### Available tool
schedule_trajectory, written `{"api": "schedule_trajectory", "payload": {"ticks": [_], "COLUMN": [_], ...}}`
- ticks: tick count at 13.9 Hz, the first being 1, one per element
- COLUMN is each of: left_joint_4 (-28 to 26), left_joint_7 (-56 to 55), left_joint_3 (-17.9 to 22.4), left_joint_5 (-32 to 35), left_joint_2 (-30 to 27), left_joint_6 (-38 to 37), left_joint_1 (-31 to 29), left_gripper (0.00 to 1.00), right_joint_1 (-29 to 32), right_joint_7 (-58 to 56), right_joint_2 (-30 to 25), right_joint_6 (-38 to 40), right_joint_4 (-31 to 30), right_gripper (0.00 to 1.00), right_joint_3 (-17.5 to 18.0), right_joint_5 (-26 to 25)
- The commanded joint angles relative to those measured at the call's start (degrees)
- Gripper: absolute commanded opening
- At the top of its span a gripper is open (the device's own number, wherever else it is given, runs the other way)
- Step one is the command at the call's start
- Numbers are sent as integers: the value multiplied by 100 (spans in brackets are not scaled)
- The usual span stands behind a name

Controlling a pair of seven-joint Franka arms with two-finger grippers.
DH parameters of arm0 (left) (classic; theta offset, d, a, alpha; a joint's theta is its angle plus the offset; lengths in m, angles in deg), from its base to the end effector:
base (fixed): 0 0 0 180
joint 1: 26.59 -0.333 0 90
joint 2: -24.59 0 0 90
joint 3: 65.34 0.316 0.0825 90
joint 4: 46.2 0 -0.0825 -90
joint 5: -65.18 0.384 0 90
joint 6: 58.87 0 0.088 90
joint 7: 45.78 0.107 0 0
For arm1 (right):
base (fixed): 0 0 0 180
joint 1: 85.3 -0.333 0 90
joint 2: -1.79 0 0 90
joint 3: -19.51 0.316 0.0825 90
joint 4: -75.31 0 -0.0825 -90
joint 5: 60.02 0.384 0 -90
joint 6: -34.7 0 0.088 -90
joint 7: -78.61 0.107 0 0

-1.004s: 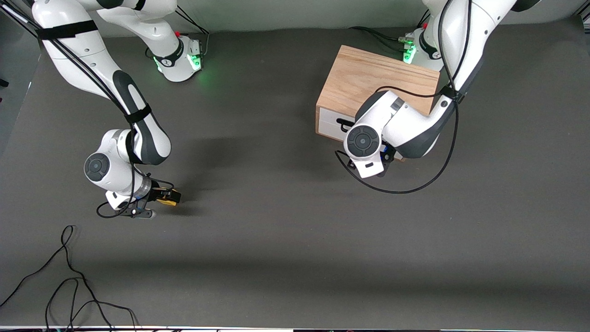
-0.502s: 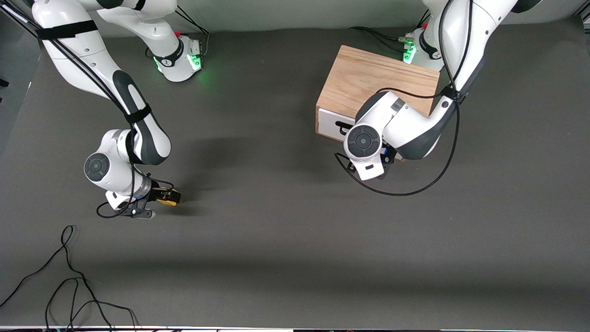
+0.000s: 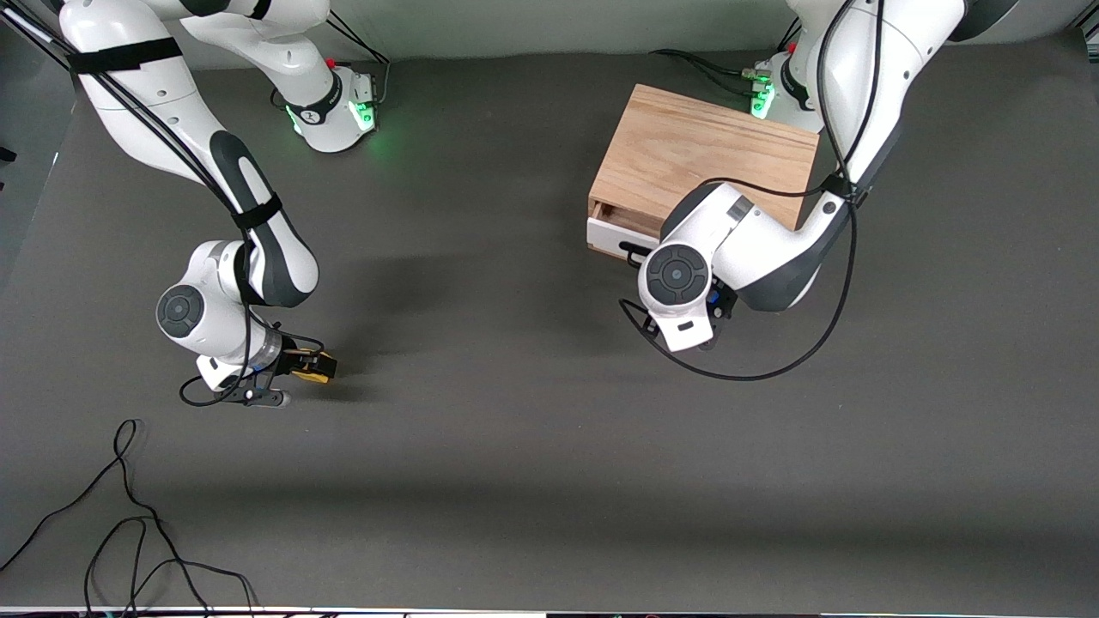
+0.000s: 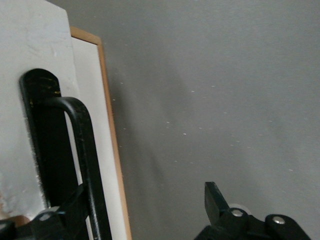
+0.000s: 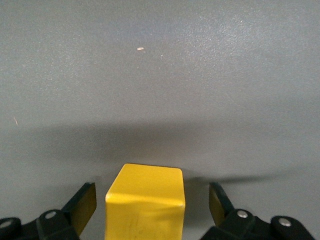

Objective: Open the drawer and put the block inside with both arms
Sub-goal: 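Pull the drawer open by its handle with the left gripper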

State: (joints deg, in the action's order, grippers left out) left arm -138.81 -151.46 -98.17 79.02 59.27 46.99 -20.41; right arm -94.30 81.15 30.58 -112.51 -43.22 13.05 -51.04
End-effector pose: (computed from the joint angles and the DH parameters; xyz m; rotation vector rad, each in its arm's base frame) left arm 0.5440 -0.3593 0.2959 -2.4729 -1.5221 0.2613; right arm 0.5889 0.0238 0.1862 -3.1052 0.1831 -0.0043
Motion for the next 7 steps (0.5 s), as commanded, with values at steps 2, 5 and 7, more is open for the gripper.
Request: {"api": "schedule_trajectory", "payload": {"ticks": [2, 5, 7], "left_joint_4": [637, 805, 806], "left_joint_7": [-128, -128, -137], "left_joint_3": [22, 31, 31], "left_joint_5": [312, 408, 443], "left_joint_2": [433, 539, 540], "left_joint_6": [5, 109, 311], "left_joint_1": [128, 155, 163], "left_gripper": [100, 100, 100], "right_joint_1": [-76, -76, -76], "right_joint_7": [71, 71, 71], "right_joint_2": [-39, -31, -31], "right_joint_6": [-27, -27, -27], "right_joint_4": [-12, -4, -4], "right_gripper": [100, 100, 100], "right_joint_3": [-31, -31, -22], "right_joint_5": [122, 130, 121]}}
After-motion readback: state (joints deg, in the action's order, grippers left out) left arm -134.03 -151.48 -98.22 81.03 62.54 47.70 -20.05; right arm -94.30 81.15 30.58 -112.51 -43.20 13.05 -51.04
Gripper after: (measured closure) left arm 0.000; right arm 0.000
